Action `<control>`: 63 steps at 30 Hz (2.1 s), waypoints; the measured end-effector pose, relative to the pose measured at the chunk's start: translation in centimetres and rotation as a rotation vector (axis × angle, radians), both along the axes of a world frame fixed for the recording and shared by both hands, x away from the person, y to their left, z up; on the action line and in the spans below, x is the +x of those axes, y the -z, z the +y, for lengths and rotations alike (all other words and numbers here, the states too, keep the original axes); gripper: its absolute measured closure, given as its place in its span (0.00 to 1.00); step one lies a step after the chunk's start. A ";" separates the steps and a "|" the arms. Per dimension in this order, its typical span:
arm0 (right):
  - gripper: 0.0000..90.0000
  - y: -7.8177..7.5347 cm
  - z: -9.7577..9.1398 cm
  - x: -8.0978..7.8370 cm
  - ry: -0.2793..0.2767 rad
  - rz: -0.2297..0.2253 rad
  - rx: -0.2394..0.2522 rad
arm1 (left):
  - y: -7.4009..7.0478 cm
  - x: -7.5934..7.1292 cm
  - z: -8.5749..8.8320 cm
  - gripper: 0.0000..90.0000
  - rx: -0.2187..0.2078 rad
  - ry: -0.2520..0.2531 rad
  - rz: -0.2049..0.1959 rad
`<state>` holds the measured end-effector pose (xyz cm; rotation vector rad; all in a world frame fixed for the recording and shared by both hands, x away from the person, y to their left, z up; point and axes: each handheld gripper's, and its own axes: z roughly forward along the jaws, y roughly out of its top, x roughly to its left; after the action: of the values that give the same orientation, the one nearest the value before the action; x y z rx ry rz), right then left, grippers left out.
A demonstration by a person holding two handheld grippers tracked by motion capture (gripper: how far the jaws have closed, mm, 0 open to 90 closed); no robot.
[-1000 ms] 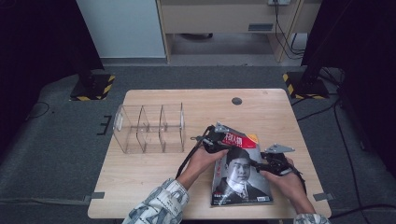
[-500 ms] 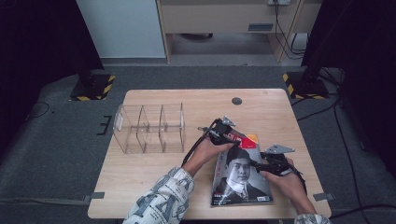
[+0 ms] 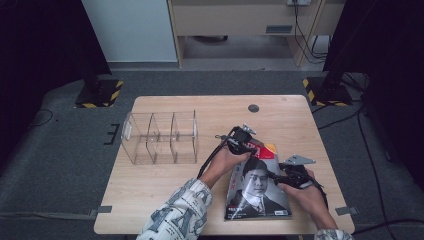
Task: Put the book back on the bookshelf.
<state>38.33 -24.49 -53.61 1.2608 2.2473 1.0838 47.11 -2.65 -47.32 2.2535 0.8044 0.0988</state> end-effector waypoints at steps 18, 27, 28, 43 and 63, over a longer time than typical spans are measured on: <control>0.53 -1.4 -1.6 0.0 0.064 -0.024 0.043 | -1.8 0.1 0.1 0.94 -0.036 -0.006 -0.015; 0.49 -1.3 -4.7 0.0 0.229 -0.005 0.002 | -4.7 -0.6 0.8 0.96 -0.099 -0.018 -0.078; 0.48 -1.1 -4.7 0.0 0.230 0.002 -0.004 | -5.1 -0.8 1.0 0.96 -0.106 -0.016 -0.085; 0.43 -0.3 -4.3 0.1 0.233 0.033 -0.024 | -10.4 -2.6 2.7 0.96 -0.206 -0.025 -0.184; 0.30 0.2 -3.5 0.1 0.193 -0.010 -0.061 | -15.8 -3.4 6.0 0.97 -0.328 -0.051 -0.299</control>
<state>38.46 -28.02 -53.76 1.4099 2.0845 0.9418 43.75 3.33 -31.54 1.8551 0.6628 0.2986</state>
